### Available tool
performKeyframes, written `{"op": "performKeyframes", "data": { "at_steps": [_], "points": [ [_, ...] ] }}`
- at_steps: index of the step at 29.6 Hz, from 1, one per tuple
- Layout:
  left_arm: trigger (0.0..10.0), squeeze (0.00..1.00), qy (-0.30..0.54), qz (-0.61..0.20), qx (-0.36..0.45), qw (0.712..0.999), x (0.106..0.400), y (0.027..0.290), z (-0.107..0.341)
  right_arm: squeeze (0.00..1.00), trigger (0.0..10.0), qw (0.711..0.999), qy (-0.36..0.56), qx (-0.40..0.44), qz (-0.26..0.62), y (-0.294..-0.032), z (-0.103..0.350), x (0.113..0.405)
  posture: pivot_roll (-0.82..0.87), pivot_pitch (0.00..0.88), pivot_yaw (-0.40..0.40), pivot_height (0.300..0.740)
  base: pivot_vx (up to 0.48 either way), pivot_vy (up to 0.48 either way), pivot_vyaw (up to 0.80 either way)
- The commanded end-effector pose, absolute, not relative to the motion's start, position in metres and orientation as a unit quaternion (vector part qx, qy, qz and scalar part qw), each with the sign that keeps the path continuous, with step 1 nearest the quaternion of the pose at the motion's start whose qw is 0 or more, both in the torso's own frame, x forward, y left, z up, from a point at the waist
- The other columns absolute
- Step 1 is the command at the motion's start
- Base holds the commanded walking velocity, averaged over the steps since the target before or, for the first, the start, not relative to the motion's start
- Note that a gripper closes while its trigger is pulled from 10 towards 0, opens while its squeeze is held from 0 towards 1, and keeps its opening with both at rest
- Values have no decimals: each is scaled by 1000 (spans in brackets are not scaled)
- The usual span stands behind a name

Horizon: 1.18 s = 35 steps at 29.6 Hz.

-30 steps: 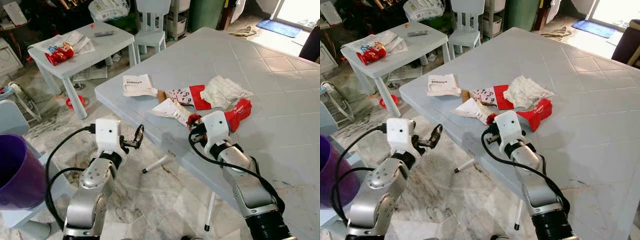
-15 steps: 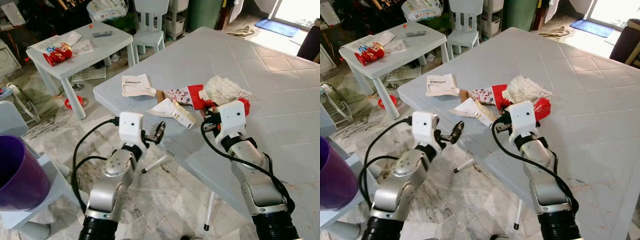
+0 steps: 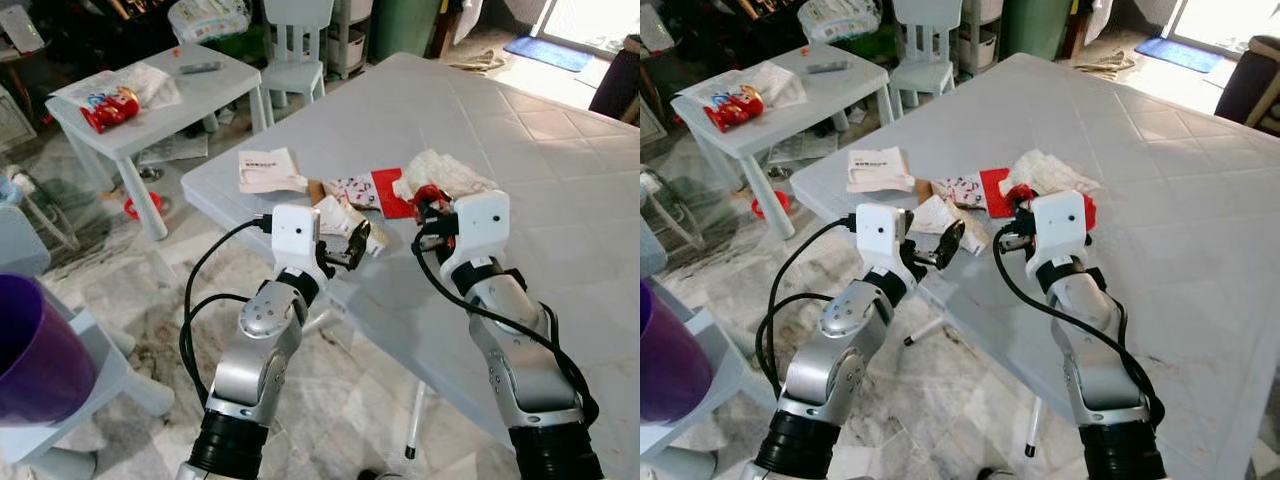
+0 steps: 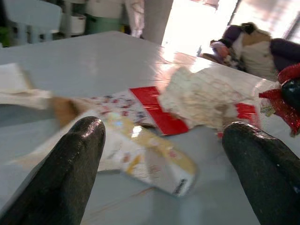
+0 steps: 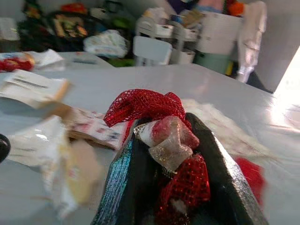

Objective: Picking trash to rubbish bin

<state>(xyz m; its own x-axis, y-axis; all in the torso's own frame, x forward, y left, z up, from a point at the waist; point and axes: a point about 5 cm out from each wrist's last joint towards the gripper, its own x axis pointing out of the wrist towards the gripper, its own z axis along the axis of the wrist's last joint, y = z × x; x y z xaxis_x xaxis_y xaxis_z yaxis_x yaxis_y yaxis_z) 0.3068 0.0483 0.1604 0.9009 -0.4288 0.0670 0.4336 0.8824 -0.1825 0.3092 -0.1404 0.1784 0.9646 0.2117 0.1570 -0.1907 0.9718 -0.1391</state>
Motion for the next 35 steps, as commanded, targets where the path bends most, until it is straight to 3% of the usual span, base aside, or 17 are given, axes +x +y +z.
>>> {"op": "performKeyframes", "data": {
  "at_steps": [1, 22, 35],
  "points": [
    [10000, 0, -11, -218, -98, 971, 306, 50, 158, 0, 0, 990, -93, -58, 93, -145, 183, 309, 5, 108, -56, 740, 0, 0, -800],
    [10000, 0, -22, -204, -98, 974, 308, 56, 157, 0, 0, 988, -94, -62, 105, -140, 183, 308, 7, 114, -62, 740, 0, 0, -82],
    [10000, 0, -21, -204, -97, 974, 309, 56, 156, 0, 0, 988, -95, -62, 106, -139, 183, 309, 11, 111, -61, 740, 259, 0, 0]
  ]
}}
